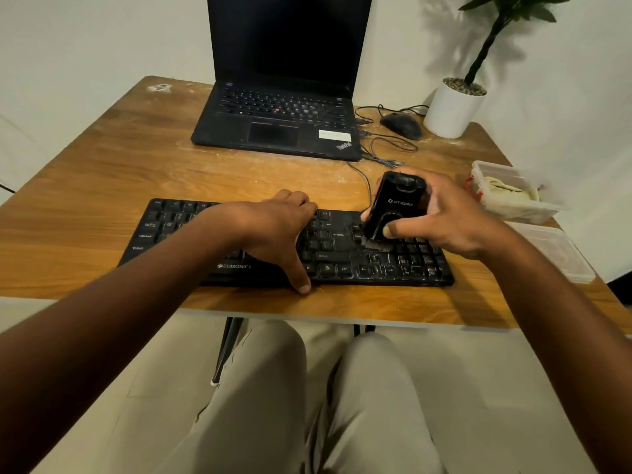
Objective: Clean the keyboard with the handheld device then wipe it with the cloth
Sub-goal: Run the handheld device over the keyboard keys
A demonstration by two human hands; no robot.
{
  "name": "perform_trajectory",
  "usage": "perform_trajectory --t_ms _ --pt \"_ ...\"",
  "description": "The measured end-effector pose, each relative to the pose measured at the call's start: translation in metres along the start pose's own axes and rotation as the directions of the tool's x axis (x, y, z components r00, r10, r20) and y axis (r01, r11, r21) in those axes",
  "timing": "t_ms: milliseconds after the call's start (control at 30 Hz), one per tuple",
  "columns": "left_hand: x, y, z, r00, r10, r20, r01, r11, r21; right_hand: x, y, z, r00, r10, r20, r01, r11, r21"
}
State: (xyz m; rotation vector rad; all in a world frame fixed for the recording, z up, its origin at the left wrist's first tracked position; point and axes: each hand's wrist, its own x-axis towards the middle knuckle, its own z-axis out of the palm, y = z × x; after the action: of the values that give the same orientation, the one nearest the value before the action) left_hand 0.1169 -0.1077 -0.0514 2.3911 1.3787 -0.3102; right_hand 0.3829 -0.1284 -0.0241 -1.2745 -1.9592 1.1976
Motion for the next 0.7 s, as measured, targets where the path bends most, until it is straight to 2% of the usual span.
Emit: perform_trajectory --t_ms 67,167,333,433,567,700 --pt "0.0 0.0 0.0 1.0 0.003 -0.003 -0.003 1.0 0.004 0.007 0.006 -0.001 0.999 0.033 -0.011 -0.033 0.999 -0.018" --pt "0.001 -0.001 0.0 1.0 -0.001 -0.003 0.001 1.0 0.005 0.023 0.017 -0.002 0.993 0.066 -0.102 -0.077 0.992 -0.104" --pt "0.002 -0.001 0.0 1.0 -0.003 -0.002 0.003 1.0 0.003 0.036 0.015 -0.002 0.958 -0.04 -0.284 0.0 0.99 -0.139" --pt "0.001 0.0 0.0 1.0 -0.004 -0.004 0.004 1.0 -0.002 0.023 0.01 0.004 0.97 -0.044 -0.239 0.018 0.994 -0.109" --pt "0.0 0.001 0.0 1.0 -0.005 0.002 0.005 1.0 0.01 -0.002 0.012 0.021 0.989 -0.048 -0.139 0.024 0.985 -0.172" --pt "0.0 0.001 0.0 1.0 -0.017 -0.002 0.017 1.0 0.016 -0.02 0.01 0.012 0.996 -0.053 -0.078 0.041 0.988 -0.152"
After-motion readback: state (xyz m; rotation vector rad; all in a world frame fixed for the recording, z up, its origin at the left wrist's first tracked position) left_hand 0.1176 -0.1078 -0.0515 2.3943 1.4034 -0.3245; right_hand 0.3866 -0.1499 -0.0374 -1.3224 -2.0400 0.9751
